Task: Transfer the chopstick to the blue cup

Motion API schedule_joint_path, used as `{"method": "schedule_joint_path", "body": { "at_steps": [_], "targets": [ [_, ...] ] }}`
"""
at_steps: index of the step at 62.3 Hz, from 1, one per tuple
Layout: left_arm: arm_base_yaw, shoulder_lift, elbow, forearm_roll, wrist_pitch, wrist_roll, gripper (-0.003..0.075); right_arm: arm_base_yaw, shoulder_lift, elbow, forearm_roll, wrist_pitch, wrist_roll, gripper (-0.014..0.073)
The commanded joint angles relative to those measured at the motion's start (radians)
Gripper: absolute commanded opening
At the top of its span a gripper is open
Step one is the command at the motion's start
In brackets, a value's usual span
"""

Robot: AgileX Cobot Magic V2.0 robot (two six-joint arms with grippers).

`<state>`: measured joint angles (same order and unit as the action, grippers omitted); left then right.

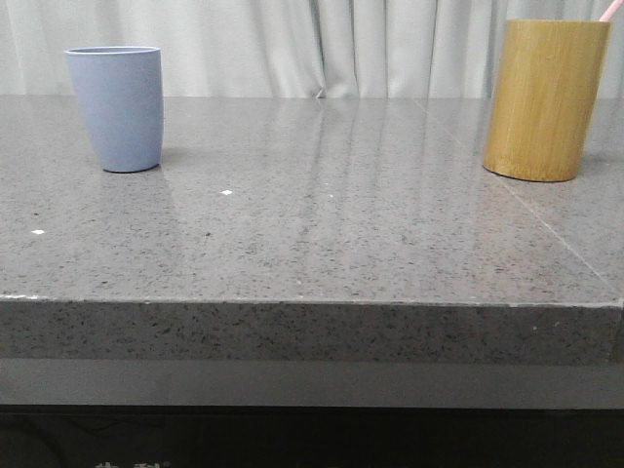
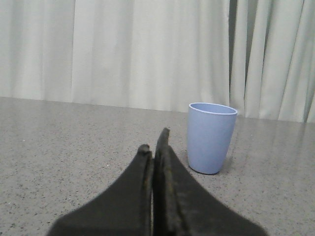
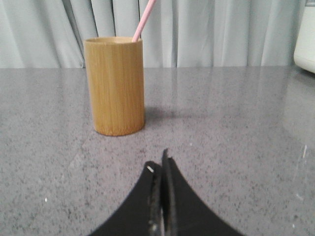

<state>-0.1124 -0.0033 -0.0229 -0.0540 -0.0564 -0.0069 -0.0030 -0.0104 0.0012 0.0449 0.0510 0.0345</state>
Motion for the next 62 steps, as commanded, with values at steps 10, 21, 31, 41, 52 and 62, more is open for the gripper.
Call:
{"method": "schedule_joint_path", "body": {
  "at_steps": [10,21,31,41,52,62],
  "targets": [
    [0.002,0.021,-0.26,-0.007,0.086,-0.001,-0.0019,0.002,0.014,-0.25,-0.016,0.068,-0.007,-0.0068],
    [0.002,0.138,-0.482,-0.003,0.257,-0.001,-0.0019,0.002,0.135,-0.454,-0.045,0.212,-0.007,-0.0068],
    [0.002,0.28,-0.658,-0.003,0.422,-0.001,-0.0019,0.002,0.288,-0.627,-0.045,0.37,-0.007,-0.0068],
    [0.002,0.4,-0.726,-0.003,0.51,-0.001,-0.0019,0.002,0.434,-0.724,-0.045,0.531,-0.007,-0.0068],
    [0.002,0.484,-0.724,-0.008,0.548,-0.001,-0.0019,0.002,0.534,-0.724,-0.045,0.548,-0.007,-0.0068],
    [0.002,0.539,-0.72,-0.016,0.552,-0.003,-0.0019,0.002,0.583,-0.724,-0.045,0.567,-0.007,-0.0068]
  ]
}}
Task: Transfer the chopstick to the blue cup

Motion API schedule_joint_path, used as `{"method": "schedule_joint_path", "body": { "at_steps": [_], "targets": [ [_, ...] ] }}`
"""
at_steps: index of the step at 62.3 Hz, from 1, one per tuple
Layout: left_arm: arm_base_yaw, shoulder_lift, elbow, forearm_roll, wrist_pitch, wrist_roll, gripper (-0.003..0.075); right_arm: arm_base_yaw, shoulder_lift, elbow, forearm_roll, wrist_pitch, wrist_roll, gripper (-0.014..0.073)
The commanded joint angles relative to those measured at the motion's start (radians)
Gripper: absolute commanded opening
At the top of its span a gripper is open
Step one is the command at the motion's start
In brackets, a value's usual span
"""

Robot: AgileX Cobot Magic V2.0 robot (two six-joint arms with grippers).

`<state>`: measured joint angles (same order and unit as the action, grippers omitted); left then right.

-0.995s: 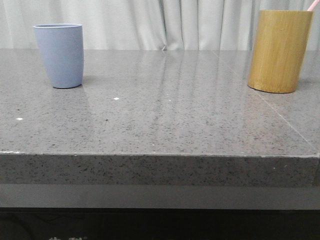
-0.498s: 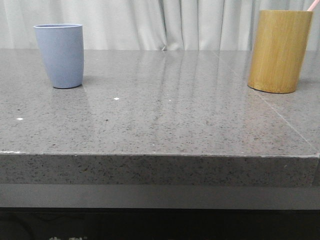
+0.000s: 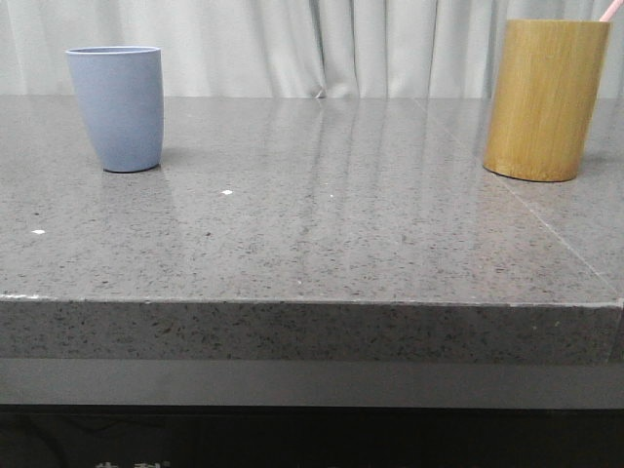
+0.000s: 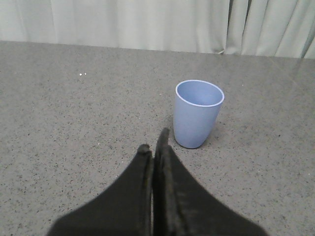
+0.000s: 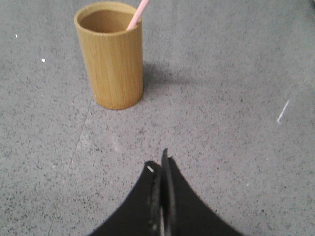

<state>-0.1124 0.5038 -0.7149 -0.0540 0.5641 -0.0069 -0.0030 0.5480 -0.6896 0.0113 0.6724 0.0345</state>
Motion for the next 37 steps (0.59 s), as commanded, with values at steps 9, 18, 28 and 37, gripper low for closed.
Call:
{"method": "schedule_joint_path", "body": {
  "at_steps": [9,18,28,37],
  "targets": [
    [0.002,0.052,-0.028,-0.016,-0.069,-0.003,-0.0018,0.002,0.028,-0.033,-0.011,-0.036,-0.007,-0.0068],
    [0.002,0.061,-0.028,-0.016,-0.075,0.001,0.0048,0.002,0.028,-0.033,-0.011,-0.028,-0.007,0.001],
    [0.002,0.07,-0.028,-0.016,-0.109,0.025,0.0408,0.002,0.028,-0.033,-0.011,-0.029,-0.011,0.0381],
    [0.002,0.125,-0.061,-0.016,-0.112,0.025,0.0545,0.002,0.028,-0.033,-0.011,-0.036,-0.011,0.0608]
  ]
}}
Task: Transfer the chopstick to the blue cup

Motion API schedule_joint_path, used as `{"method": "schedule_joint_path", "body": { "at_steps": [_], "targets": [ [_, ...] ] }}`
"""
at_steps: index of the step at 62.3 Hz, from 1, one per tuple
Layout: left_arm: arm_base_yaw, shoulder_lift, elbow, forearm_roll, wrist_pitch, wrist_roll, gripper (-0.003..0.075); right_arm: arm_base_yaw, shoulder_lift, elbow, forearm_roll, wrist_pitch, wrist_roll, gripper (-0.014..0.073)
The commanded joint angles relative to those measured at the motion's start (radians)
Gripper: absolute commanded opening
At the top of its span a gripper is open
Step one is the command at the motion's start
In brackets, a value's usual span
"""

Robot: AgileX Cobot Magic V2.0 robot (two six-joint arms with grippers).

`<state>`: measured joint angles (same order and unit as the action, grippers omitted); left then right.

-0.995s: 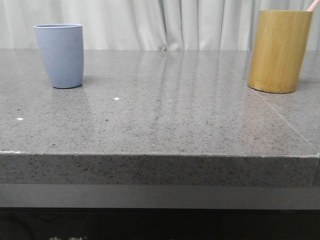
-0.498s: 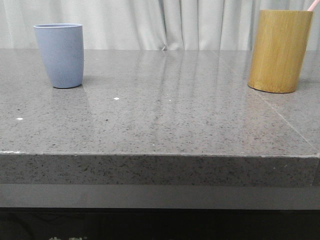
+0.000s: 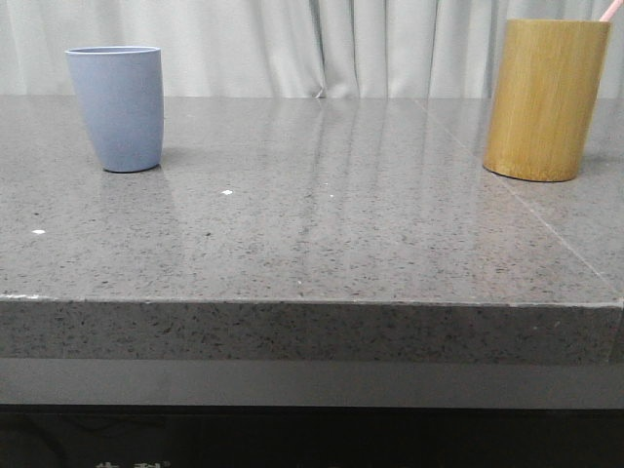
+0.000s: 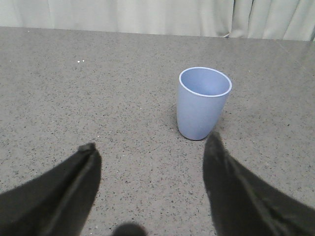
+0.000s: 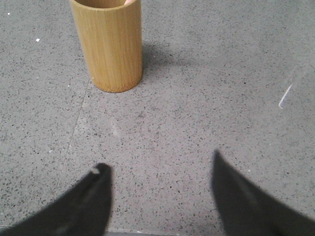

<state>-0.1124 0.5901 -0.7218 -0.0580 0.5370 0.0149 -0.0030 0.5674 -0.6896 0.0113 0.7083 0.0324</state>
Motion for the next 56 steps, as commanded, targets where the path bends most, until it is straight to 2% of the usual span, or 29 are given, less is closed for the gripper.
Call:
{"method": "schedule_joint_path", "body": {
  "at_steps": [1,23,38,56],
  "targets": [
    [0.002,0.048,-0.064,-0.012,-0.081,0.005,0.0545,0.002,0.008,-0.035,-0.011,-0.072,-0.009,0.0609],
    [-0.002,0.34,-0.32,-0.027,0.016,0.058,0.0545,0.002,0.008,-0.036,-0.006,-0.071,-0.009,0.0599],
    [-0.081,0.562,-0.524,-0.027,0.092,0.088,0.0545,0.002,0.008,-0.036,-0.006,-0.072,-0.009,0.0599],
    [-0.1,0.857,-0.832,-0.022,0.348,0.088,0.0545,0.002,0.008,-0.036,-0.006,-0.073,-0.009,0.0599]
  ]
}}
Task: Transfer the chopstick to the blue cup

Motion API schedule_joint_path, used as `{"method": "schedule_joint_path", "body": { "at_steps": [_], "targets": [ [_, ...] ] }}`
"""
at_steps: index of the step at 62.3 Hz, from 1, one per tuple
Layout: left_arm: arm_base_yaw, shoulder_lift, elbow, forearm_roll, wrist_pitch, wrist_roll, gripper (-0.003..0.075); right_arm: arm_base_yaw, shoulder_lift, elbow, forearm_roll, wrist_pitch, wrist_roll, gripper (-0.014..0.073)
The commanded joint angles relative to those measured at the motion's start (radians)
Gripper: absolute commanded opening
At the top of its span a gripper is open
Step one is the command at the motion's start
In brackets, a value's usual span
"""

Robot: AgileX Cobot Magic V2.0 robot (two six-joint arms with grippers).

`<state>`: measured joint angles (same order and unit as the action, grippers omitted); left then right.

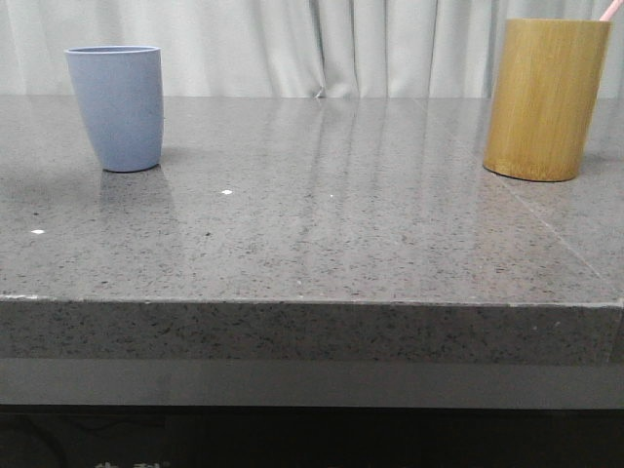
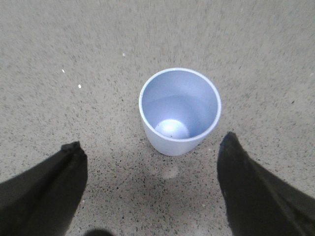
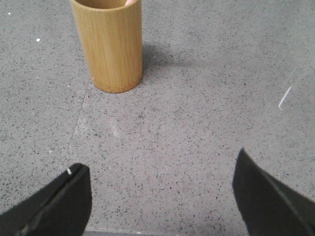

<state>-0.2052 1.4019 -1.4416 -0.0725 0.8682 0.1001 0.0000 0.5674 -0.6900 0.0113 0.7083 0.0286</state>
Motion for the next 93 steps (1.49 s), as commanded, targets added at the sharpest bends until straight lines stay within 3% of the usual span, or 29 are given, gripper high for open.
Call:
{"method": "schedule_joint_path", "body": {
  "at_steps": [1,29,53,82,93],
  "targets": [
    [-0.007,0.059,-0.126,-0.007,0.027,0.003,0.0545,-0.001,0.008,-0.036,-0.006,-0.073,-0.005,0.0599],
    [-0.007,0.377,-0.383,0.037,0.153,0.003,0.0533,-0.001,0.008,-0.036,-0.006,-0.073,-0.005,0.0599],
    [-0.007,0.42,-0.39,0.009,0.109,0.003,0.0323,-0.001,0.008,-0.036,-0.006,-0.073,-0.005,0.0599],
    [-0.031,0.42,-0.39,-0.036,0.111,0.003,-0.0014,-0.001,0.008,-0.036,-0.006,-0.077,-0.005,0.0599],
    [-0.1,0.427,-0.437,-0.036,0.113,0.004,-0.0019,-0.001,0.008,-0.036,-0.006,-0.077,-0.005,0.0599]
  ]
}}
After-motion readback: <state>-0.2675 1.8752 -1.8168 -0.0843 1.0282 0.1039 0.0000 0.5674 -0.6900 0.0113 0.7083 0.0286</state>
